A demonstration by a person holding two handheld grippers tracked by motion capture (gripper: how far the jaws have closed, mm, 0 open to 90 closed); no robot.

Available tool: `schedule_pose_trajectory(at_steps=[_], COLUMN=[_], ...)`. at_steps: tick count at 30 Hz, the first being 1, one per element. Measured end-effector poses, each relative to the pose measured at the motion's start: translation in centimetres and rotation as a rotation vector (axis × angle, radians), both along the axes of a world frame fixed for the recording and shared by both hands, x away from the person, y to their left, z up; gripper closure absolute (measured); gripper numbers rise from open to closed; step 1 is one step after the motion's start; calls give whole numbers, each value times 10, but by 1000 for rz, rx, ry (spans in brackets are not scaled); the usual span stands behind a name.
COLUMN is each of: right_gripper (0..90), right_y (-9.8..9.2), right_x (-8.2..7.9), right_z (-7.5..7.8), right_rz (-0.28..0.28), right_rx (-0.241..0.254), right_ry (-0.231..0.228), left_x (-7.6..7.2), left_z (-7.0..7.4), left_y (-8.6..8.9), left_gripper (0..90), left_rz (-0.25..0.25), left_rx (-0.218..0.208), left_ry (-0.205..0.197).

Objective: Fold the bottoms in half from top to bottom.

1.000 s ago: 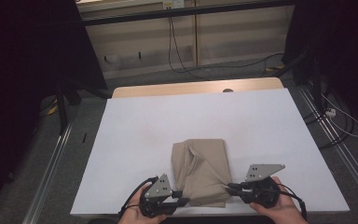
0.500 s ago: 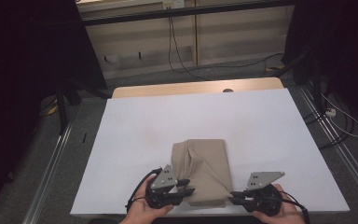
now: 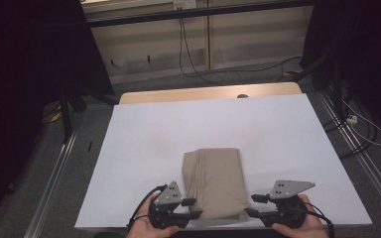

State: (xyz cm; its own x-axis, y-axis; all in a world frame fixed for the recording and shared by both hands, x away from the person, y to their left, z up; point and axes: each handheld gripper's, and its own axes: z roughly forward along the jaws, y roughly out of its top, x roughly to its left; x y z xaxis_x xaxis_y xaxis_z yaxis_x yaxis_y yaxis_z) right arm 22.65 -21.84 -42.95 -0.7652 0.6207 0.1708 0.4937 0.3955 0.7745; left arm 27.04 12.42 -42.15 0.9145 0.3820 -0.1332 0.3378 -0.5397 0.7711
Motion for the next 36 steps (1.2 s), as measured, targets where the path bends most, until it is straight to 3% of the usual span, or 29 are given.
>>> schedule_pose_trajectory(at_steps=[4, 6, 8, 10, 13, 15, 18, 20, 22, 23, 25, 30, 36], right_gripper=[301, 257, 207, 190, 154, 140, 132, 121, 120, 120, 120, 121, 99], right_y=[-11, -19, -25, -31, -40, -47, -59, -67, -74, -76, -79, -79, -82], right_x=[8, 14, 19, 24, 32, 39, 43, 42, 39, 37, 34, 35, 37], right_z=[6, 7, 8, 9, 10, 10, 11, 11, 12, 12, 12, 10, 8], right_rz=[-115, -167, -222, -259, -300, -336, -379, -419, -452, -466, -482, -487, -494], right_rx=[-2, 4, 5, 9, 5, 9, 1, 6, 13, 24, 35, 62, 83], right_ry=[-86, -101, -115, -125, -136, -140, -169, -186, -193, -201, -201, -188, -160], left_x=[18, 26, 33, 39, 47, 51, 52, 53, 53, 54, 56, 57, 57], left_z=[3, 2, 0, 0, 3, 3, 2, 3, 5, 5, 5, 2, 4], left_y=[17, 27, 36, 44, 60, 68, 82, 93, 100, 103, 106, 99, 101], left_gripper=[349, 313, 248, 201, 138, 101, 68, 63, 59, 58, 64, 59, 59], left_rz=[170, 209, 259, 291, 353, 392, 422, 490, 553, 559, 537, 475, 484], left_rx=[-30, -14, -14, -22, -48, -74, -83, -132, -133, -135, -142, -98, -116], left_ry=[-42, -84, -92, -91, -146, -144, -172, -163, -207, -214, -189, -187, -175])
